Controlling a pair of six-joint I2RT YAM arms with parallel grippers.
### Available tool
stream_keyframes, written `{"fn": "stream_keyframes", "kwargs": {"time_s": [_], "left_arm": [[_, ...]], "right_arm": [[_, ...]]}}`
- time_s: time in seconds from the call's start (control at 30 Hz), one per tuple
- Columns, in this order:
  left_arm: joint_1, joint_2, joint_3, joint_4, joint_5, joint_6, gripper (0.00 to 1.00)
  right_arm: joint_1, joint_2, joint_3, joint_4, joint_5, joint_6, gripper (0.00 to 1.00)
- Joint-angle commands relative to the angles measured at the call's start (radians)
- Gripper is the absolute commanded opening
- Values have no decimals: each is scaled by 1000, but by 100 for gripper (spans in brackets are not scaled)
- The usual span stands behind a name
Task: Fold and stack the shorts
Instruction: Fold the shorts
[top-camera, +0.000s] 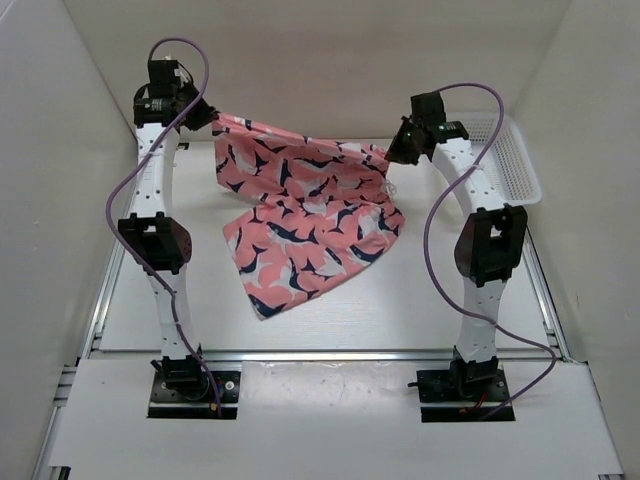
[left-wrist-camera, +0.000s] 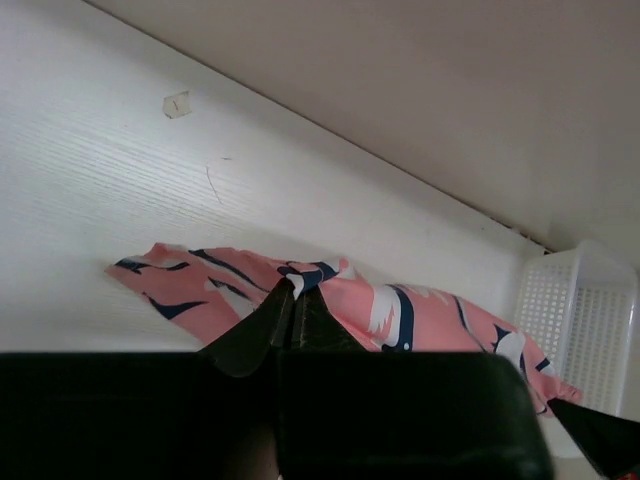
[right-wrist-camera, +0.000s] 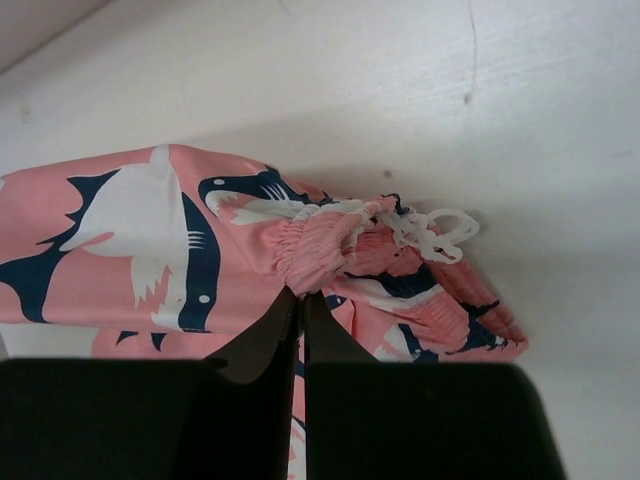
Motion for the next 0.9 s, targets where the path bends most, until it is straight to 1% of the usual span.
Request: {"fn": "stream_keyframes", "kwargs": {"time_s": [0.0, 0.03, 0.07, 0.1, 0.17, 0.2, 0.23, 0.27, 0.3, 0.33, 0.4, 0.43, 0.53, 0.57, 0.63, 0.67, 0.73, 0.77, 0.87], "left_arm": [[69, -69, -18, 47, -38, 82, 10], [60, -100, -60, 47, -37, 97, 10], [60, -176, -111, 47, -37, 97, 10], [32, -218, -225, 47, -47, 111, 10], [12, -299, -338, 47, -56, 120, 10], [-1, -388, -400, 47, -47, 120, 10], [-11, -433, -523, 47, -47, 88, 10], [-11, -471, -581, 47, -47, 88, 10], [-37, -547, -637, 47, -47, 71, 10], [-49, -585, -748, 47, -47, 56, 10], [-75, -678, -848, 47, -57, 40, 10], [-107, -706, -936, 56, -71, 16, 10], [-173, -807, -1042, 56, -114, -10, 10], [-184, -832, -1103, 56, -123, -27, 10], [-207, -896, -1157, 56, -123, -27, 10], [-237, -916, -1212, 56, -136, -41, 10], [-271, -965, -1267, 56, -161, -67, 10], [-300, -977, -1324, 56, -162, -78, 10], [-354, -1007, -1413, 56, -172, -122, 10]], "right_arm": [[-62, 27, 69, -68, 73, -29, 0], [-71, 27, 69, -68, 59, -29, 0], [-80, 27, 69, -68, 49, -29, 0], [-80, 27, 56, -68, 39, -29, 0], [-89, 16, 22, -68, 27, -29, 0], [-99, 5, 10, -68, 27, -41, 0], [-99, 5, 0, -59, 18, -41, 0], [-108, -5, -9, -59, 18, -51, 0], [-108, -6, -27, -59, 9, -51, 0], [-108, -6, -38, -59, -10, -64, 0], [-117, -25, -63, -59, -10, -78, 0], [-117, -26, -93, -59, -10, -89, 0], [-135, -56, -147, -33, 1, -89, 0], [-135, -84, -179, -22, 1, -89, 0], [-135, -102, -207, -22, 1, -89, 0], [-135, -119, -216, -22, 1, -100, 0], [-135, -148, -257, -13, 11, -100, 0], [-135, -157, -271, -13, 12, -100, 0], [-135, -185, -328, -13, 22, -100, 0]]}}
